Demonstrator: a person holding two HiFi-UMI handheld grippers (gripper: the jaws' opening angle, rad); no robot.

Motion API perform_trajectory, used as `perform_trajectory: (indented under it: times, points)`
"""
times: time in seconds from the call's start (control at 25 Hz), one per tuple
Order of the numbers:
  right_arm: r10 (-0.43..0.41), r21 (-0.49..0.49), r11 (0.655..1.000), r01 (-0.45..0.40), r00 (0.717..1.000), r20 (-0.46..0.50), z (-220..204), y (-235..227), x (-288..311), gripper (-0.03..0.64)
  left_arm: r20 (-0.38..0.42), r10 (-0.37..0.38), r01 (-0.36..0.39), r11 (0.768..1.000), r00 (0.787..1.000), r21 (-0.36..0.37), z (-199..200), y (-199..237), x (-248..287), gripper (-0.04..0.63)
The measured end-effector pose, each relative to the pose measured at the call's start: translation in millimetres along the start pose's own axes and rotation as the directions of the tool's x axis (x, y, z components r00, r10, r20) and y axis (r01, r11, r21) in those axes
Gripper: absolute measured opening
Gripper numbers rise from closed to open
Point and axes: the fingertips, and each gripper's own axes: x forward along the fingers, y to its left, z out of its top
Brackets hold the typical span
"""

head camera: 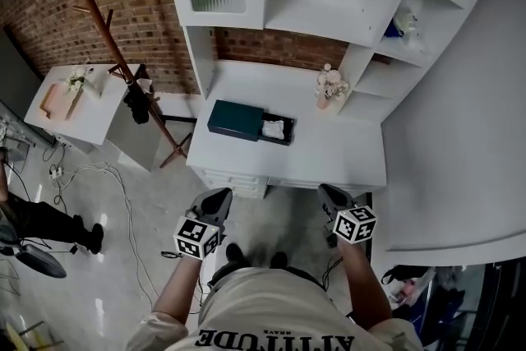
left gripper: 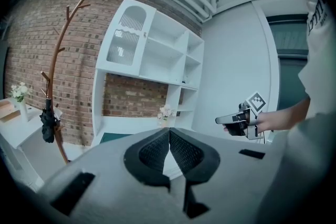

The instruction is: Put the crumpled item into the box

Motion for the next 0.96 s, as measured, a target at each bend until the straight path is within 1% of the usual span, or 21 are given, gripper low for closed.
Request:
perform_trajectory:
  times: [0.16,0.36,0.52,0.96]
  points:
    - [0.004,-0.002,1.0,-0.004,1.0,0.006,3,0,-2,0.034,-0.006,-0.004,0.004,1.0,1.0,0.001,0,-3,1,0.026]
    - [0.004,-0.005,1.0,-0.004,1.0,0.008,4,0,-5,0.034,0.016,-0.001,0.001,1.0,1.0,0.01,4,-3,3,0.026]
    - [0.002,-0.005,1.0,-0.002,1.0,0.014,5,0,-5,0.034,0.001,-0.009,0.009,1.0,1.0,0.013,4,-3,2,0.026]
    - [-0.006,0.006,1.0,0.006,0.999,0.036,11,0,-8,0.034,0.013,-0.001,0.001,1.0,1.0,0.008,5,-2,-1,0.026]
